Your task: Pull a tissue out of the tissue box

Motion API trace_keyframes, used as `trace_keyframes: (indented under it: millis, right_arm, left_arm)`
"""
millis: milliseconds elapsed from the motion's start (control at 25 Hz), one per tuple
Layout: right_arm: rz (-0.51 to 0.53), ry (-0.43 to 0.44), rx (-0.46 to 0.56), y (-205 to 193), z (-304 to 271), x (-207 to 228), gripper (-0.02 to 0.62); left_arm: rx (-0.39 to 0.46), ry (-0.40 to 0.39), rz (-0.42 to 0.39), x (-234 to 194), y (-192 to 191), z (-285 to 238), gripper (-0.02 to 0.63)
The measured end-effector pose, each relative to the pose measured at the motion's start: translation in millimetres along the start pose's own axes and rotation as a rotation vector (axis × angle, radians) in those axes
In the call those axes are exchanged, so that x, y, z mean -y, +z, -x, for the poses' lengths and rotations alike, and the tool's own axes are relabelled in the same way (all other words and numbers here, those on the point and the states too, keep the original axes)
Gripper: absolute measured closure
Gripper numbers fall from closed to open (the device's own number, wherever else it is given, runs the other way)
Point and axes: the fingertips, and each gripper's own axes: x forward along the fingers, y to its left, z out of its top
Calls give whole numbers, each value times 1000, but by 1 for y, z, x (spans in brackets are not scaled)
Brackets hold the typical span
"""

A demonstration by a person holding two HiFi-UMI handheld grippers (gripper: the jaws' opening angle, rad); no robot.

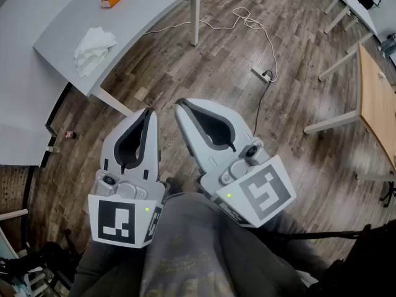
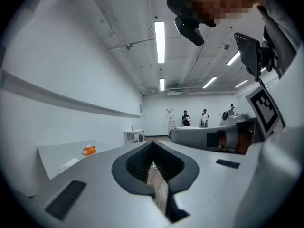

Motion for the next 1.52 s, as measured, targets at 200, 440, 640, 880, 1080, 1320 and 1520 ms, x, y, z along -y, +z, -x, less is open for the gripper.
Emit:
trace_keyframes:
  millis: [200,440,640,880,1080,1320,1520]
  right_arm:
    - [-18,10,46,7,9,21,597]
    - [-54,-11,9,-9,24,53,597]
    - [-40,4,9,1,36,86,597]
    - [-79,8,10,6,30,109,597]
    - [-49,43,31,18,7,122,597]
    - [-16,32,-48,-2,-38,149,597]
    - [-13,54,-31,10,-104,185,597]
  left_arm:
    - [-9,5,-9,16,-4,-16,606]
    - [-40,10,-1,34,-19,-37,606]
    - [-34,30,14,54,-15,-61,606]
    - [-62,39,38,55,-21,-81,606]
    - [-64,48,50,41,-20,-105,606]
    - [-55,54,100,0,-30,-152,606]
    - [-18,58,138,-47,-23,-213,606]
